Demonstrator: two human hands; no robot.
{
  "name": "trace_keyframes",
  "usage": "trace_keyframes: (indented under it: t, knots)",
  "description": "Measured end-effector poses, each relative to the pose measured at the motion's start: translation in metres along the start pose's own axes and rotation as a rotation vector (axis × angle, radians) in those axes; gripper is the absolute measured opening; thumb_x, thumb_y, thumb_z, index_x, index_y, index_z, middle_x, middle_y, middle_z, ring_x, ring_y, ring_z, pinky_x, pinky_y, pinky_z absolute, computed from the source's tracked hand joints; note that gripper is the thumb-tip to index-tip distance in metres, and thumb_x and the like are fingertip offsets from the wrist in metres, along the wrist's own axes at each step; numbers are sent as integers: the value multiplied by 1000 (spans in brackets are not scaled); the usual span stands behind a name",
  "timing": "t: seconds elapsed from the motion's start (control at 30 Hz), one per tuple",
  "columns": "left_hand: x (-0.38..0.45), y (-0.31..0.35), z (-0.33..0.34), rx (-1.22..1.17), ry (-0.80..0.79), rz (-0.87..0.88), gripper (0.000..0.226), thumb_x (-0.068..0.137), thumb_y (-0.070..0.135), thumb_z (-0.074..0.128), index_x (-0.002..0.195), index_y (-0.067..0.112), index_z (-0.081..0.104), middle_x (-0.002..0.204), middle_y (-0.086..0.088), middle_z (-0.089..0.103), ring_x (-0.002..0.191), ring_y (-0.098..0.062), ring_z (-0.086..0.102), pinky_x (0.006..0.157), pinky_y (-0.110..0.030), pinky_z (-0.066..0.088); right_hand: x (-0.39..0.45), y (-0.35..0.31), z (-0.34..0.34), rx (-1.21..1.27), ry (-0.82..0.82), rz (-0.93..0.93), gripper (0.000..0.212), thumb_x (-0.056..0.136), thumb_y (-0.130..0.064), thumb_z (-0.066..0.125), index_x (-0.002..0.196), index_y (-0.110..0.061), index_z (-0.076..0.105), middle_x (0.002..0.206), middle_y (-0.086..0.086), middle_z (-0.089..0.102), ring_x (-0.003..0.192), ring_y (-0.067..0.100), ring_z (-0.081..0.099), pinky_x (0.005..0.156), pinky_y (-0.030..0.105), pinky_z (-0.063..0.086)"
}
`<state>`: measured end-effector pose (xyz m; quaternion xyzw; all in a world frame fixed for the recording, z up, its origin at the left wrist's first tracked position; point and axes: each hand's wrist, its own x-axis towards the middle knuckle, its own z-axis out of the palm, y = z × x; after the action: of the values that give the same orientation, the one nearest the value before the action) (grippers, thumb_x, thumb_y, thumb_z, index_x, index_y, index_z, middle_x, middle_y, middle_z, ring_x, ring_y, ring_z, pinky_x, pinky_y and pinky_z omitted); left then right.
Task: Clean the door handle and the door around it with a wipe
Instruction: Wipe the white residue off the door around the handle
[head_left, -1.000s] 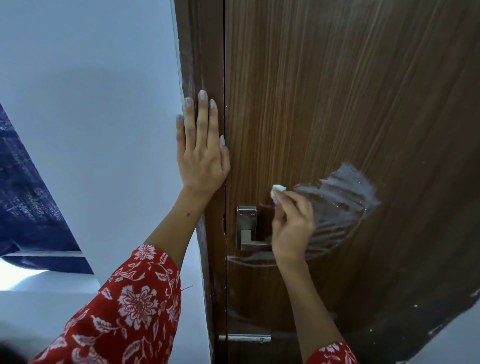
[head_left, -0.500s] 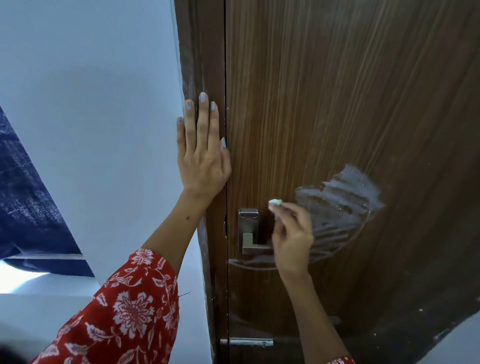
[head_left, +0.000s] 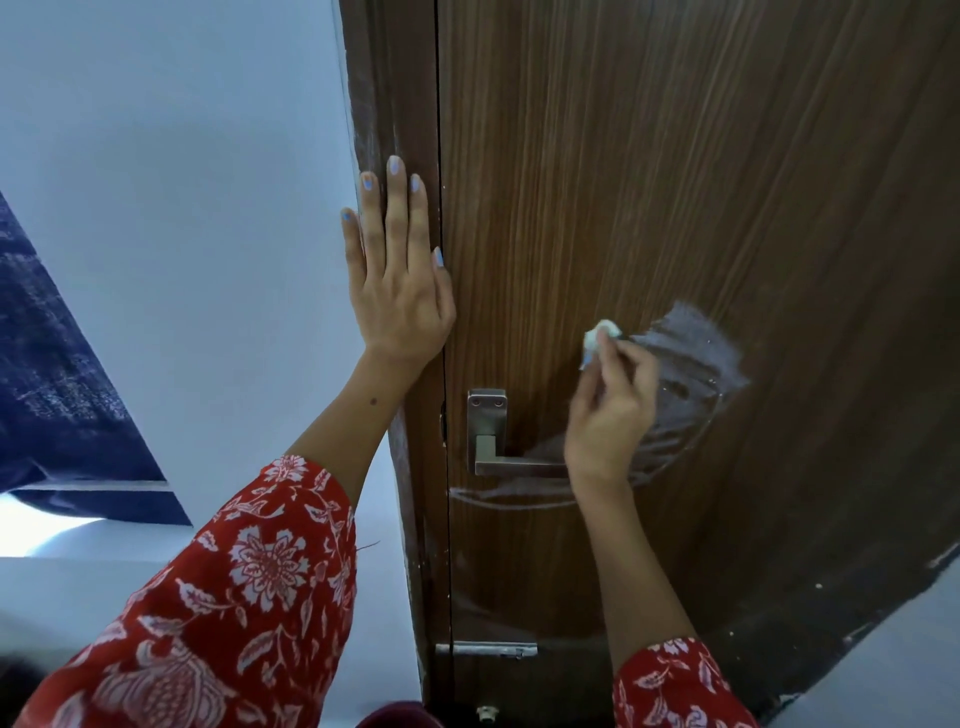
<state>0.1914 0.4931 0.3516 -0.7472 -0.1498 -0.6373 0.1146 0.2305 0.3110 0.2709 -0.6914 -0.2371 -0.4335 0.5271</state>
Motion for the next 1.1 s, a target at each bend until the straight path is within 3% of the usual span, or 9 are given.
trace_keyframes:
  t: [0.1,0.27,0.4,0.5,0.6,0.77,0.87,1.03,1.1]
  knots:
    - [-5,7,0,-21,-18,-33,53,96,18,36,145,1,28,151,-20,30,142,-35,23,117,-48,11,-9,5,-1,-73,-133,-167,27,88,-8,54,112,-3,65,103,14,61,93,20,59,82,30,54]
    - [-11,6,5,15,-8,17,53,96,21,36,145,0,28,150,-20,32,141,-34,25,117,-47,17,18,15,-15,0,163,90,19,86,-3,60,102,-1,70,97,14,67,89,20,65,82,17,49]
    - [-13,7,6,43,-6,13,54,97,23,35,146,2,27,151,-18,31,141,-33,25,118,-44,14,11,7,-9,-44,-48,-127,19,84,-4,58,100,-3,68,100,12,68,96,20,63,88,23,49]
    - [-13,6,6,51,-1,10,54,97,23,37,146,2,28,151,-18,32,141,-33,26,118,-42,12,15,14,-14,-27,48,-19,17,85,-1,59,98,-1,69,98,13,67,91,21,64,84,21,51]
    - [-13,8,6,50,2,4,54,97,23,38,146,3,28,151,-17,32,142,-32,25,118,-41,11,22,9,-13,11,182,124,19,86,-1,58,101,0,69,101,15,66,93,22,64,84,23,52]
    - [-14,6,7,50,7,17,53,98,24,35,146,4,27,151,-17,32,142,-30,25,118,-43,12,5,16,-14,-42,10,-61,24,87,-9,53,104,-1,69,104,13,65,98,22,62,86,33,53]
    - [-15,6,9,53,15,39,52,98,24,34,146,5,28,151,-16,33,142,-28,26,118,-43,11,17,22,-16,3,199,158,21,85,2,59,104,1,69,104,16,64,98,24,63,85,29,52]
    - [-16,5,10,47,18,48,52,98,24,33,147,5,27,151,-16,33,142,-27,26,117,-45,13,6,19,-13,-29,-12,-88,30,88,-7,48,112,0,65,112,15,62,105,21,57,97,19,44]
    - [-16,5,10,46,18,47,52,99,24,33,147,6,26,151,-16,32,142,-27,26,117,-44,11,8,27,-17,-10,86,9,28,87,-1,50,111,1,66,110,16,62,104,20,59,95,18,45]
